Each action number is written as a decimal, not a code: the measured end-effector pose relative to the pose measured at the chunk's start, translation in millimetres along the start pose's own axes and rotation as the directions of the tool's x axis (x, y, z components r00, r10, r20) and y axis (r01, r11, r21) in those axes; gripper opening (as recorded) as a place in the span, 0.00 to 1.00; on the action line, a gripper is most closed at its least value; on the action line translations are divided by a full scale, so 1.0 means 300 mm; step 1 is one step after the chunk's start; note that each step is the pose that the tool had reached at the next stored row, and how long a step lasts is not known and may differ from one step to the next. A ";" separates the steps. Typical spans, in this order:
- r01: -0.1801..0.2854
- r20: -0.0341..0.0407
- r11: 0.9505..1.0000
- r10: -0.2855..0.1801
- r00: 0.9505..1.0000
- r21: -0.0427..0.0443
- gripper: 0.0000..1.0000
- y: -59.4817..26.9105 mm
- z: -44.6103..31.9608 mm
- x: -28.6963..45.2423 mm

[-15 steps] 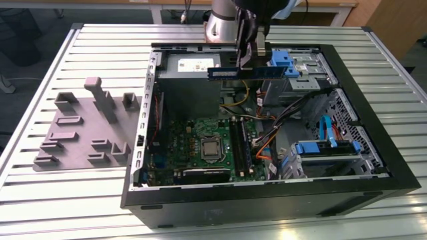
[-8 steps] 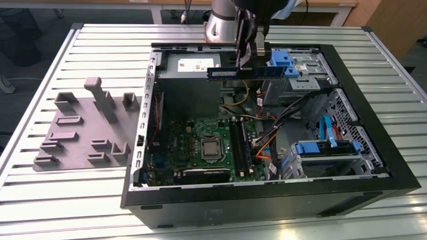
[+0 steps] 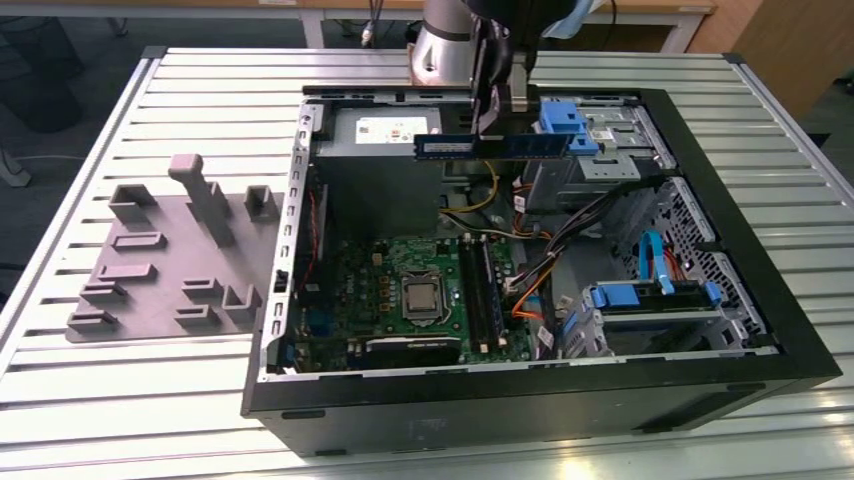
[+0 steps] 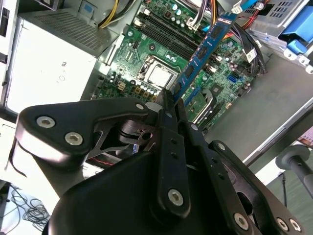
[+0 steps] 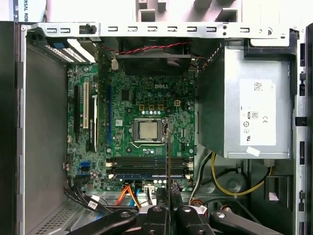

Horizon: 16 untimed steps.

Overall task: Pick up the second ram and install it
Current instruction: 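Insert the second ram into the second slot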

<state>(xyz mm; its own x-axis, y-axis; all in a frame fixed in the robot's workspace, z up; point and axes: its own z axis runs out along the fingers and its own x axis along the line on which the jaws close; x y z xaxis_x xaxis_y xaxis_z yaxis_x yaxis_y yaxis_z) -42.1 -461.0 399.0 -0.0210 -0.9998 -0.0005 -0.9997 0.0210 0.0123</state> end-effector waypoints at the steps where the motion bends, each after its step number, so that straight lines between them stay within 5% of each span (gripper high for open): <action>1: -0.007 0.000 1.000 0.007 1.000 0.000 0.14 0.000 0.000 0.000; 16: -0.124 0.001 0.992 0.124 0.992 0.000 0.14 0.000 0.002 0.000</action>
<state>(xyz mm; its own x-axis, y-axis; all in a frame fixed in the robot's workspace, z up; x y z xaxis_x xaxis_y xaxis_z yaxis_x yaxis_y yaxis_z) -42.1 -461.0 398.2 -0.1447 -0.9895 -0.0004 -0.9894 0.1447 0.0123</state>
